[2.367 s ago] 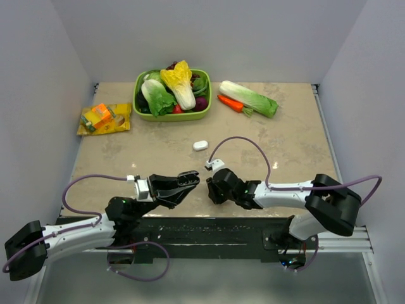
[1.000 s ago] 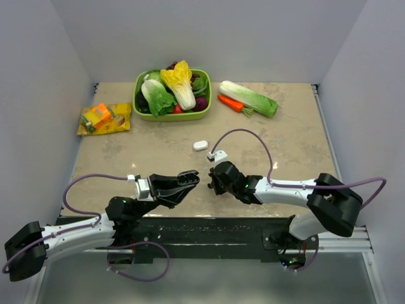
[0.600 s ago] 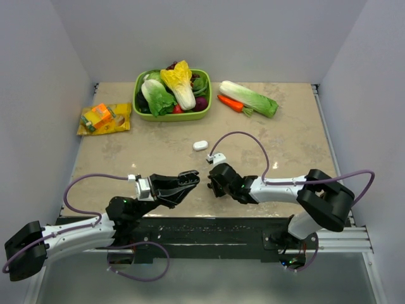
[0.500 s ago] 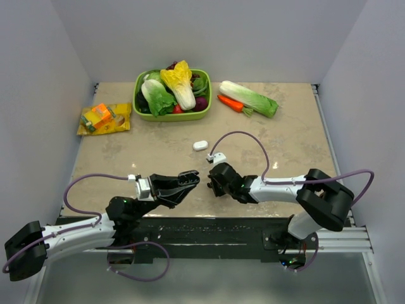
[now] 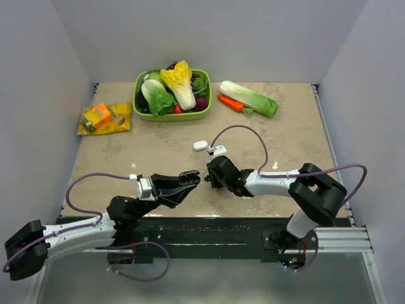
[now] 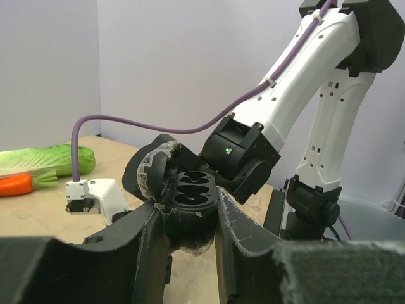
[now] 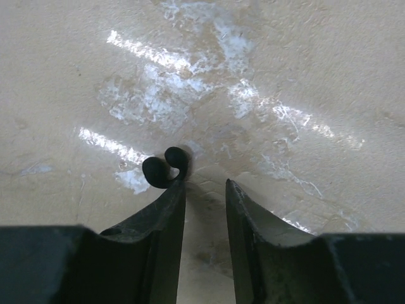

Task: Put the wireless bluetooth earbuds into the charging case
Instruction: Move the earbud to the center of the board, then pick up the earbud from the center of the board.

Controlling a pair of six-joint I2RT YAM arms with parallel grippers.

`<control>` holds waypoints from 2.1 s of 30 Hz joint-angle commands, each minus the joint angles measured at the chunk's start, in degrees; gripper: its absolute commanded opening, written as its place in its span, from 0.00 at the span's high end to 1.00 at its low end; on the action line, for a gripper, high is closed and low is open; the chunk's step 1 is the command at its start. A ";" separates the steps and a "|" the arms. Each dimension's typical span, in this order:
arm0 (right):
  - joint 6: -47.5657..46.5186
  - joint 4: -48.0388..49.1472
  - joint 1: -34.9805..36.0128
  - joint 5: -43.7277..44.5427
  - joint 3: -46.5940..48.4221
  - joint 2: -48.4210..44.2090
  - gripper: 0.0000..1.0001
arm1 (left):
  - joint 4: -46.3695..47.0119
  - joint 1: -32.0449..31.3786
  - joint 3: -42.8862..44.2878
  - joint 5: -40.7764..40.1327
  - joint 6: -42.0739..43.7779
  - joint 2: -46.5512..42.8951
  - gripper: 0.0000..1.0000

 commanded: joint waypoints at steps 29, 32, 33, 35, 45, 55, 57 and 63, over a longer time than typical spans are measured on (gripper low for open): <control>6.79 1.16 -1.40 -2.67 -0.08 -4.22 0.59 | 1.65 -0.39 -7.23 0.10 -0.67 -2.39 1.00; 6.26 0.90 -1.49 -2.14 -0.35 -5.98 0.57 | 1.74 -0.39 -7.31 0.19 -0.67 -2.31 1.00; 6.09 0.81 -1.57 -1.88 -0.26 -6.25 0.57 | 1.91 -0.39 -7.40 0.27 -0.67 -2.22 1.00; 5.82 0.54 -2.01 -1.87 -0.08 -6.08 0.56 | 2.26 -0.39 -7.31 0.27 -0.93 -1.78 1.00; 4.94 1.07 -4.21 -3.45 1.32 -2.21 0.56 | 2.88 -0.39 -7.75 0.19 -1.38 -1.52 1.00; 4.94 2.39 -4.12 -6.80 1.76 0.08 0.55 | 2.79 -0.39 -8.01 0.01 -1.46 -1.52 1.00; 4.77 2.30 -4.12 -6.97 2.11 0.60 0.55 | 3.06 -0.39 -7.84 0.10 -1.38 -1.25 1.00; 4.24 1.77 -4.12 -7.94 3.34 2.45 0.55 | 3.41 -0.39 -7.66 0.36 -1.38 -0.46 1.00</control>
